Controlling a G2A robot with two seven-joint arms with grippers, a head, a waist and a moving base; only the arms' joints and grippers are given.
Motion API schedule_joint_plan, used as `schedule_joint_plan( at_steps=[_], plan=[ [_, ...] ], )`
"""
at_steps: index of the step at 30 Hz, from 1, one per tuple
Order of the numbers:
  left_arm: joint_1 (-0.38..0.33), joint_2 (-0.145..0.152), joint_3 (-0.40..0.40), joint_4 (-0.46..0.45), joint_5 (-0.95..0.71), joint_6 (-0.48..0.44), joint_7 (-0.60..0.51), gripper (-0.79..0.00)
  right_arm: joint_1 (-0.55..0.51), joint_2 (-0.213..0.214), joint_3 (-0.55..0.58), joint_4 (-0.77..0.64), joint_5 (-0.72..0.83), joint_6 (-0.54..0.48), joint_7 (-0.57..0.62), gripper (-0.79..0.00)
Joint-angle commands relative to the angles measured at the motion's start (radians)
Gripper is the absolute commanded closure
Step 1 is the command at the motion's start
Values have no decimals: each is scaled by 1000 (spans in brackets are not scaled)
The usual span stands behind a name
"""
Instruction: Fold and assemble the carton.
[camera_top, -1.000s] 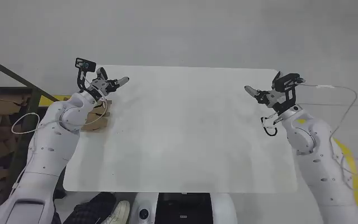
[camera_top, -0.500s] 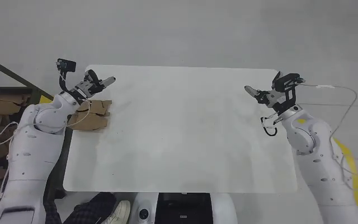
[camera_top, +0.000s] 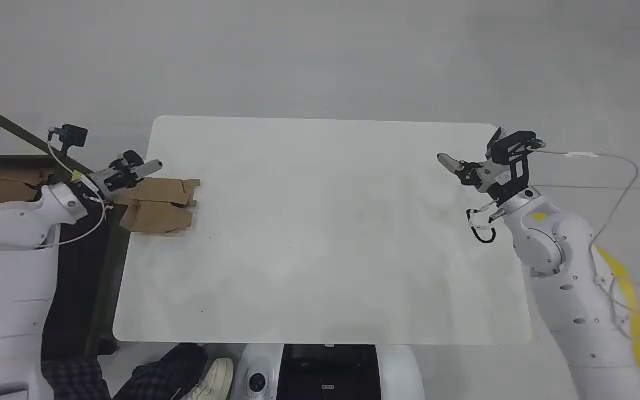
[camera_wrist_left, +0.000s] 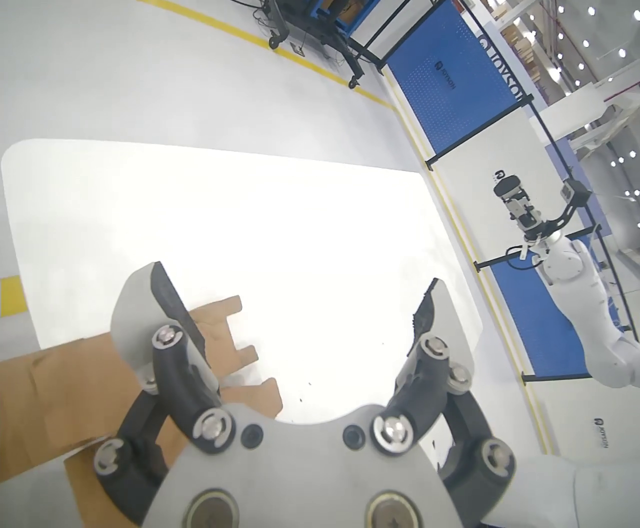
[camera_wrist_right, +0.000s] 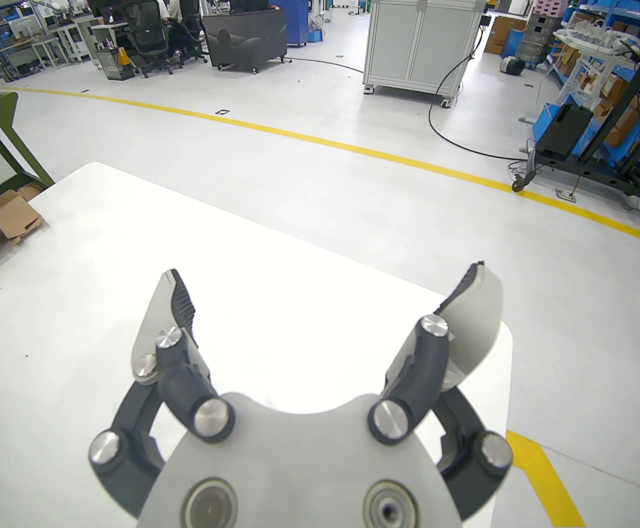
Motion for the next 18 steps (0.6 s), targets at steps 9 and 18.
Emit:
schedule_joint_plan(
  at_steps=[9, 18],
  plan=[
    [-49, 18, -33, 127, -141, 89, -134, -785, 0, 0, 0, 0, 0, 0, 0, -785],
    [-49, 18, -33, 127, -141, 89, -134, -785, 0, 0, 0, 0, 0, 0, 0, -785]
  ],
)
